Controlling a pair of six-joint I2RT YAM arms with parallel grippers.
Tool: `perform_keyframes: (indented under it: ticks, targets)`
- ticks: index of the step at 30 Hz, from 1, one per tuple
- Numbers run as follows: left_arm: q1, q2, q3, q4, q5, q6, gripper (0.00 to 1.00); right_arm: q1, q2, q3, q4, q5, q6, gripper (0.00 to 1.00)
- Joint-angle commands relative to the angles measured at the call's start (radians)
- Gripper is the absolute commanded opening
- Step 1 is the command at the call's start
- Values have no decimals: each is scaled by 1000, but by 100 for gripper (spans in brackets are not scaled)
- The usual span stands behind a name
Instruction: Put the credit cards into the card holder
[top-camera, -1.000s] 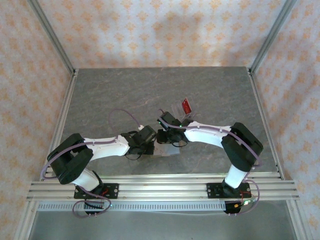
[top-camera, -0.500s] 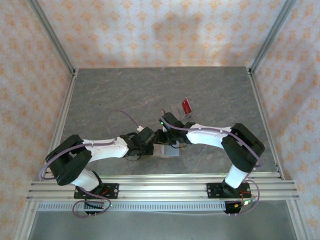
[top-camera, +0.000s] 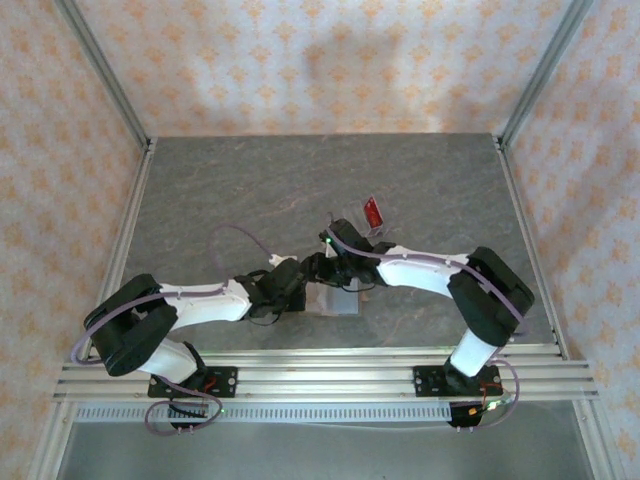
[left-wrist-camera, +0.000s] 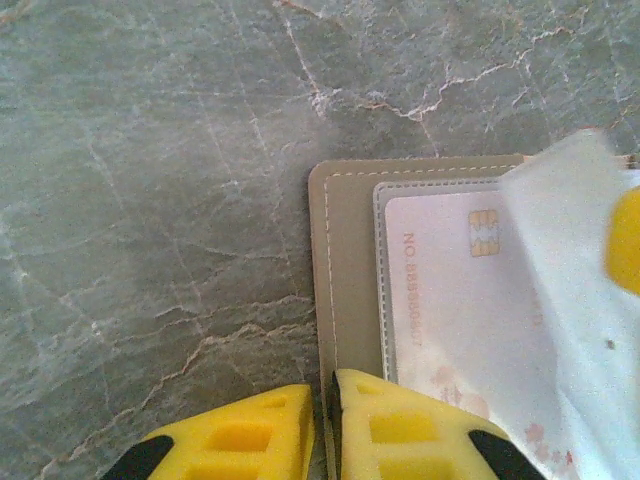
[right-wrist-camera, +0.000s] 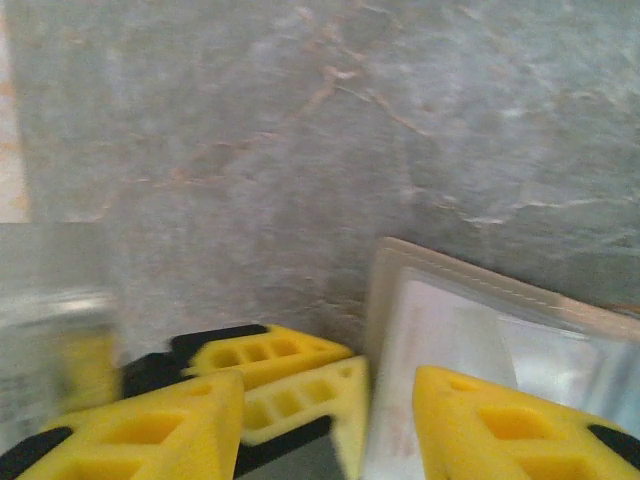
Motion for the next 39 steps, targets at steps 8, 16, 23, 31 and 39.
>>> perform_keyframes:
  ticks: [8, 16, 23, 31, 39]
  targets:
    - [-11, -33, -57, -94, -36, 11, 16, -6, -95, 137, -17, -25, -56, 50]
    - [4, -199, -53, -233, -62, 38, 24, -42, -124, 73, -201, 128, -99, 23]
    - [15, -314, -6, -294, -18, 75, 38, 43, -22, 13, -123, 145, -80, 11]
    - [23, -283, 53, -320, -13, 95, 39, 76, 104, 8, -55, 183, -48, 9]
    - [33, -251, 73, -315, -6, 110, 41, 70, 129, 16, -62, 178, -71, 22]
